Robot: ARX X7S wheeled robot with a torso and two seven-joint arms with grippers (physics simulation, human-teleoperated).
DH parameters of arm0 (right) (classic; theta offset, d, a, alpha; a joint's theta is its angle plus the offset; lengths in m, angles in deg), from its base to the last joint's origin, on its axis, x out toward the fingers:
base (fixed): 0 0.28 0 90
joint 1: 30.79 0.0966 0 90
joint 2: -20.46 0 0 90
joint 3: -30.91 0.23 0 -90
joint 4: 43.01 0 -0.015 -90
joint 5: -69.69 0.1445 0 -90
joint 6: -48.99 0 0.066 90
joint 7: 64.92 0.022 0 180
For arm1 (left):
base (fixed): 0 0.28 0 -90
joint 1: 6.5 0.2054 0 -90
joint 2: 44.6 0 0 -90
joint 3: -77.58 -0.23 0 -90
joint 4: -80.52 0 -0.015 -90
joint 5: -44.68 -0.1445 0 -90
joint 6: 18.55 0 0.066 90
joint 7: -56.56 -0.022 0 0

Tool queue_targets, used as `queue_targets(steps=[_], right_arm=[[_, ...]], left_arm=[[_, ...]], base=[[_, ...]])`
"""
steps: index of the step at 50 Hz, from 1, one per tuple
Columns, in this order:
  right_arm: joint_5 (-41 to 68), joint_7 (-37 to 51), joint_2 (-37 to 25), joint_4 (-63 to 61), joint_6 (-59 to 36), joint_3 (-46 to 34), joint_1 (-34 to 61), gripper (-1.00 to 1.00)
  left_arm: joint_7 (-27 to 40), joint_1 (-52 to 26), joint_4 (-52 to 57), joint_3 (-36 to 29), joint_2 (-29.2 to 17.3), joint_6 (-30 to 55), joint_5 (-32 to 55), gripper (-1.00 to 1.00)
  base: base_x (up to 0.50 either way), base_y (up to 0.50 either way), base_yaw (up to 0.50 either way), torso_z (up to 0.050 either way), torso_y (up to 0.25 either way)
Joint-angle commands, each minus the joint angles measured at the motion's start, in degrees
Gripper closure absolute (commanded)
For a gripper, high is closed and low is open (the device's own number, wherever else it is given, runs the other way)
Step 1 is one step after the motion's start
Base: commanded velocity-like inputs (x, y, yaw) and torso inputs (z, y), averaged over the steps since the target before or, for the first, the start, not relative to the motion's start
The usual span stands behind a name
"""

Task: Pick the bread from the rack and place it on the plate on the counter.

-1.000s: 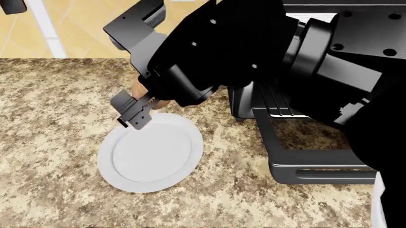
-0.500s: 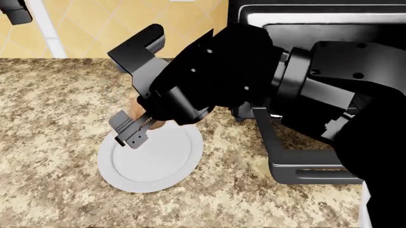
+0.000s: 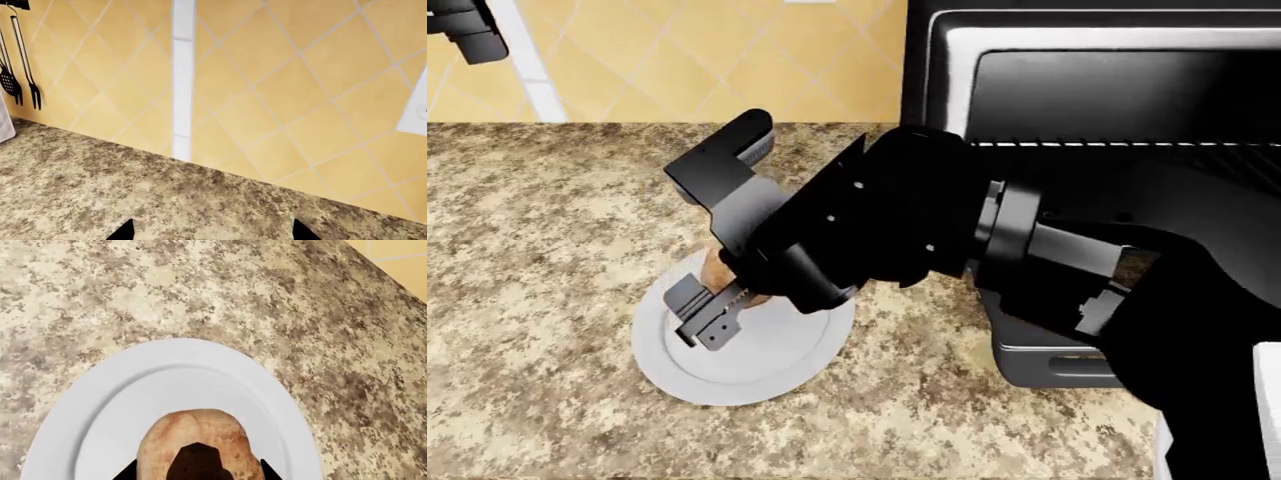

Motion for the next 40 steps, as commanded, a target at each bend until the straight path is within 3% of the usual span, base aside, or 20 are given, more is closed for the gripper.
queue_targets(steps=[1,11,12,27,31,35,40], right_arm=[[-2.7,-0.6,0.0,-0.3,-1.1,0.3,-1.4,1.00],[-3.3,-2.1,0.0,-2.5,-2.3,0.2,-1.7,1.00],[-3.6,-1.0,0.0,-2.0,-1.1,0.4,-1.7,-1.00],[-2.9,-1.9,0.0,-2.1,0.2,0.5,0.5,-1.00],[0.9,-2.9,0.0,-1.6,2.0,0.8,7.8,-1.00],[8.3,-4.4,-0.3,1.7,-0.7,3.3,24.6,-1.00],[9.5,-2.9,-2.2,1.3,-1.3,4.9,27.6,-1.00]], left_arm=[[-0.4,0.3,-0.5,-0.2,0.4,-0.4,-0.3,-1.00],[-0.6,0.6,-0.6,-0.1,0.2,-0.6,-0.3,-1.00],[-0.6,0.7,-0.6,-0.1,0.2,-0.7,-0.2,-1.00],[-0.7,1.4,-0.4,-0.1,0.2,-0.9,-0.2,-1.00],[-0.9,1.1,-0.7,-0.3,0.4,-0.9,-0.5,-1.00],[-0.8,0.6,-0.7,-0.3,0.5,-0.4,-0.4,-1.00],[-0.9,0.3,-0.8,-0.4,0.8,-0.3,-0.4,-1.00]], base=[[0.00,0.00,0.00,0.000,0.000],[0.00,0.00,0.00,0.000,0.000],[0.00,0.00,0.00,0.000,0.000],[0.00,0.00,0.00,0.000,0.000],[0.00,0.00,0.00,0.000,0.000],[0.00,0.00,0.00,0.000,0.000],[0.00,0.00,0.00,0.000,0.000]])
